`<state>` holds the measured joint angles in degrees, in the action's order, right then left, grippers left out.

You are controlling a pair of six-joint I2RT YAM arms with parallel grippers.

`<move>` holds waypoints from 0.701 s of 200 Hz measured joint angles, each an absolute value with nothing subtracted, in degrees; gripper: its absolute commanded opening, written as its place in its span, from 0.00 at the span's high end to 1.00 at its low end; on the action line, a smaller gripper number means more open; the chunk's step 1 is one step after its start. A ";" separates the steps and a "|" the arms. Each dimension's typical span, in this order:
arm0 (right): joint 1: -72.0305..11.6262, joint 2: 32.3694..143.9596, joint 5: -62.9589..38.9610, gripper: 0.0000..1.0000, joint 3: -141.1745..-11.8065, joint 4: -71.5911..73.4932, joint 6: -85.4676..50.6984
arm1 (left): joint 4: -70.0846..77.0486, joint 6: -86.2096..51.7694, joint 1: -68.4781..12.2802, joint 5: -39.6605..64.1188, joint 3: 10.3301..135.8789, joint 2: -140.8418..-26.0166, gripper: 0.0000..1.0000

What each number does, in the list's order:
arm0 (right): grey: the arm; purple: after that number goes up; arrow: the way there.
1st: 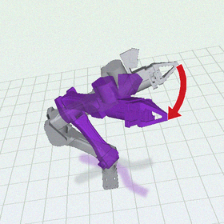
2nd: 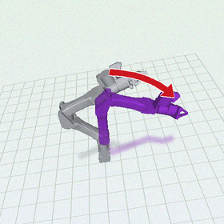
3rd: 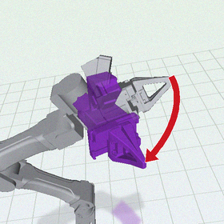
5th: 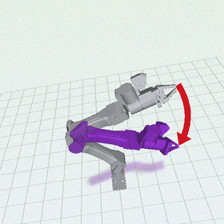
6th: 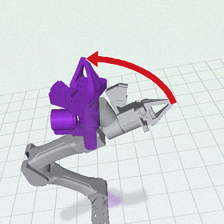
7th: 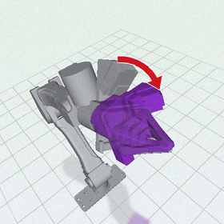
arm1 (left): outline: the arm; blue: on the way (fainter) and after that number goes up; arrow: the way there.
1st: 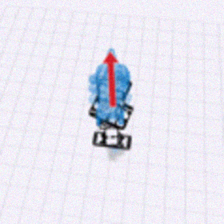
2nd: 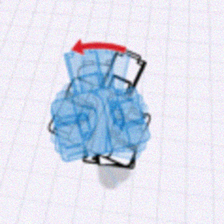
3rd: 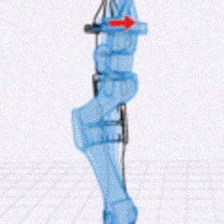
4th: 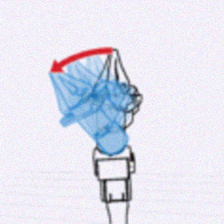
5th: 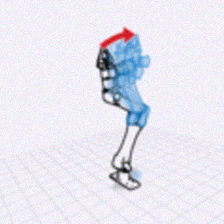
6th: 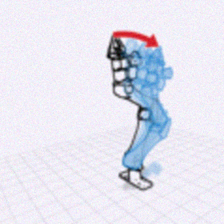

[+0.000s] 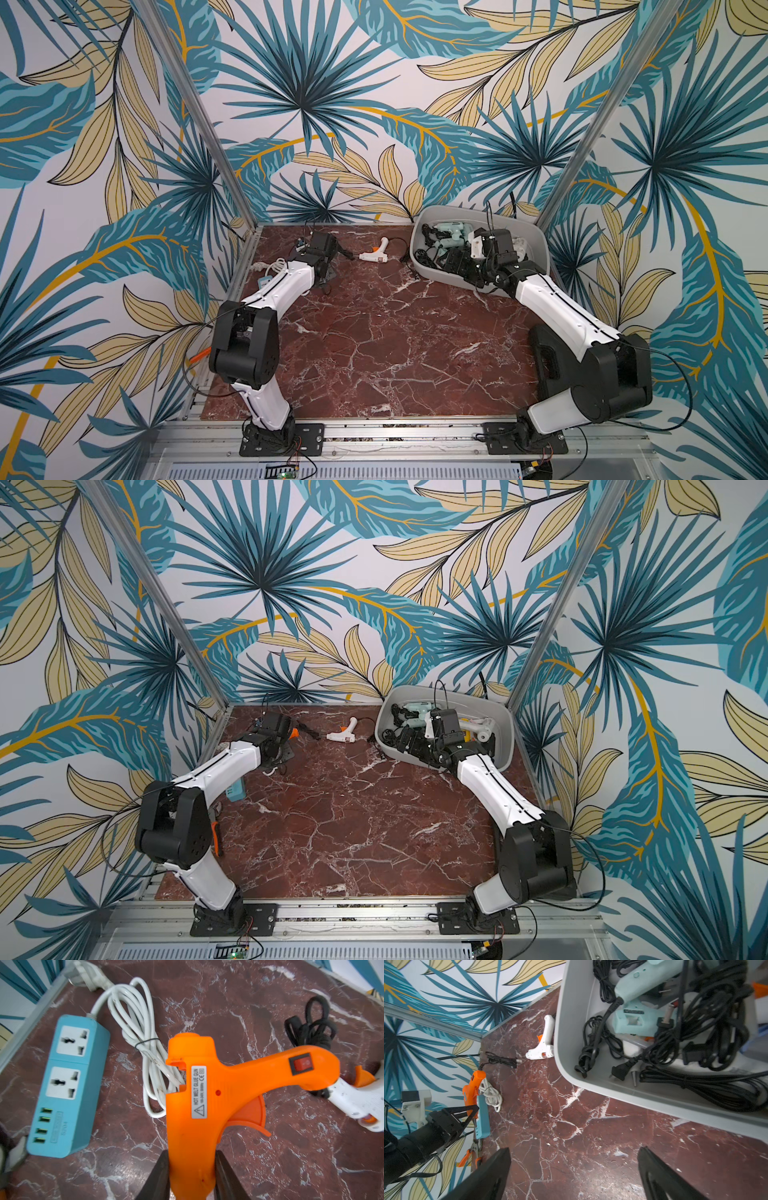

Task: Put the hot melt glue gun into the storage box
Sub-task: Pick up the hot melt adhesive gun from the center of the board.

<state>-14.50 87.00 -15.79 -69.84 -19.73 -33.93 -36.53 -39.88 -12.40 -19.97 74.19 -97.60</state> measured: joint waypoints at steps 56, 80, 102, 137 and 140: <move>-16.82 87.90 -20.53 0.01 -69.84 -12.51 -37.12 | -36.40 -32.77 -13.67 -19.51 71.85 -88.99 1.00; -17.34 90.02 -23.51 0.02 -69.84 -8.91 -38.65 | -34.24 -29.10 -14.24 -15.68 69.91 -85.45 1.00; -18.20 91.79 -25.87 0.04 -69.89 -6.63 -39.66 | -32.23 -25.80 -14.98 -11.49 68.84 -83.81 1.00; -20.78 93.56 -29.08 0.04 -71.42 -3.27 -41.43 | -29.58 -21.87 -17.54 -6.55 68.49 -83.57 1.00; -20.99 93.65 -29.26 0.05 -71.50 -2.96 -41.67 | -29.41 -21.71 -17.82 -6.15 68.49 -83.57 1.00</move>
<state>-20.99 93.65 -29.26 -71.50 -2.96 -41.67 -29.41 -21.71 -17.82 -6.15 68.49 -83.57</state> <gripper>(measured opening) 0.956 0.336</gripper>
